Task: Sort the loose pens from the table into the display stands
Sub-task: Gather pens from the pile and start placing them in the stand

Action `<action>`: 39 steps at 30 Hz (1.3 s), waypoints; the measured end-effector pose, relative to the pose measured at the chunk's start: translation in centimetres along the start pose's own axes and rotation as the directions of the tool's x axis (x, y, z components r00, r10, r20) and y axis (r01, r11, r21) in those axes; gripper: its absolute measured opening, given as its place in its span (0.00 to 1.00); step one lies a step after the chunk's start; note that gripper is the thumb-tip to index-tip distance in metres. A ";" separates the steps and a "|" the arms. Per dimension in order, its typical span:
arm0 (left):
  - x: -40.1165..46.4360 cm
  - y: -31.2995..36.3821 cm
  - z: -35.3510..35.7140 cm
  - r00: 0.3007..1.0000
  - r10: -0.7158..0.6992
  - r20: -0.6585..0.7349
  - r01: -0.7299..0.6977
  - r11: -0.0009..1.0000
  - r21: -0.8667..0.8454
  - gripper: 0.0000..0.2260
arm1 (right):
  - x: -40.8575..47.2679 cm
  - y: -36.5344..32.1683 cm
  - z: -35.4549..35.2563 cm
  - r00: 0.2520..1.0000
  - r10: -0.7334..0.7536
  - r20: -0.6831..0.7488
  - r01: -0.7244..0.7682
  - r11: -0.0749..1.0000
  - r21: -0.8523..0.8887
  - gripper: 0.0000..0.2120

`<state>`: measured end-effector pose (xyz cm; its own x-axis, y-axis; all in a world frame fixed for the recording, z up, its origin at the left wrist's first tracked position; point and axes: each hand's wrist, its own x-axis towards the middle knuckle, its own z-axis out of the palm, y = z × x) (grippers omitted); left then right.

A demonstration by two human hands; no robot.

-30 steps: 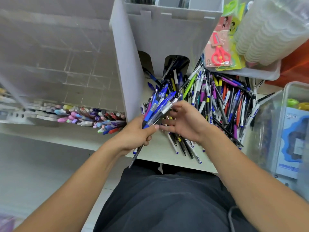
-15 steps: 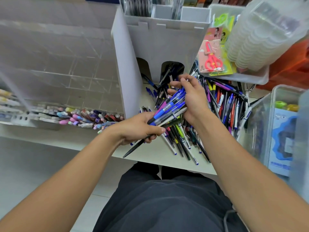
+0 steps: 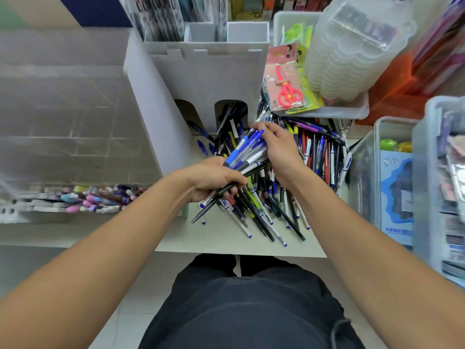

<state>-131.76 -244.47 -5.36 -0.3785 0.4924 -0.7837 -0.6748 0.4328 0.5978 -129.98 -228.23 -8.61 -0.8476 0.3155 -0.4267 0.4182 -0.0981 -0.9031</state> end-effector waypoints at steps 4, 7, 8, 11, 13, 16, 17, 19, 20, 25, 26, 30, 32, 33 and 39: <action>0.8 0.4 0.1 0.999 -0.035 -0.039 0.034 0.999 -0.017 0.04 | 0.7 -0.3 0.4 1.000 0.008 0.028 -0.005 0.996 -0.093 0.15; 0.7 0.6 0.1 0.999 -0.041 -0.015 0.040 0.997 -0.067 0.04 | 0.6 -0.7 0.6 0.999 0.020 0.047 -0.016 0.995 -0.100 0.15; 0.7 0.6 0.1 1.000 -0.028 -0.008 0.027 0.996 -0.084 0.04 | 0.4 -1.1 0.5 0.999 0.016 0.033 -0.012 0.994 -0.107 0.14; 0.0 0.9 0.3 0.997 0.069 0.019 -0.064 0.978 -0.199 0.04 | -0.4 -2.0 -1.3 0.991 0.009 -0.137 -0.018 0.998 -0.062 0.12; -0.9 1.0 0.4 0.988 0.148 0.052 -0.128 0.950 -0.284 0.02 | -1.9 -2.5 -2.9 0.994 0.070 -0.080 -0.071 0.997 -0.018 0.15; -2.6 1.0 0.4 0.968 0.227 0.110 -0.186 0.937 -0.295 0.03 | -3.9 -2.9 -3.2 0.976 0.113 0.183 -0.141 0.979 0.146 0.09; -3.2 1.1 0.5 0.964 0.243 0.106 -0.207 0.939 -0.274 0.04 | -4.2 -3.1 -3.0 0.972 0.094 0.216 -0.140 0.968 0.208 0.08; -4.6 1.5 0.6 0.961 0.273 0.043 -0.253 0.932 -0.259 0.05 | -4.3 -4.2 -2.6 0.974 0.048 0.221 -0.121 0.937 0.328 0.08; -5.4 1.7 0.6 0.957 0.289 -0.010 -0.280 0.919 -0.278 0.06 | -4.2 -5.0 -2.5 0.980 0.024 0.195 -0.100 0.916 0.389 0.08; -9.9 1.6 -0.6 0.895 0.373 -0.243 -0.440 0.828 -0.348 0.09 | -4.5 -9.9 -2.1 0.976 -0.150 0.157 0.075 0.911 0.405 0.06; -10.8 1.4 -0.8 0.880 0.388 -0.275 -0.469 0.802 -0.369 0.09 | -4.9 -11.1 -1.5 0.961 -0.185 0.204 0.098 0.922 0.375 0.07; -14.3 0.7 -1.9 0.818 0.461 -0.346 -0.572 0.715 -0.401 0.12 | -7.0 -14.9 1.9 0.888 -0.312 0.339 0.285 0.950 0.128 0.07; -15.9 0.2 -2.9 0.786 0.498 -0.368 -0.614 0.702 -0.362 0.11 | -8.0 -16.1 4.0 0.839 -0.356 0.413 0.371 0.927 0.045 0.06; -16.6 -0.2 -3.5 0.768 0.510 -0.387 -0.632 0.700 -0.331 0.11 | -8.5 -16.5 5.1 0.814 -0.369 0.449 0.394 0.918 0.040 0.07; -19.7 -3.2 -8.8 0.659 0.471 -0.586 -0.717 0.629 -0.300 0.10 | -10.3 -17.2 10.2 0.782 -0.535 0.318 0.504 0.844 0.182 0.08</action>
<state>-127.74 -262.19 6.65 -0.9389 0.0857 -0.3335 -0.3433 -0.3073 0.8875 -131.74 -239.41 10.79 -0.9910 -0.0009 0.1339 -0.1333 -0.0954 -0.9865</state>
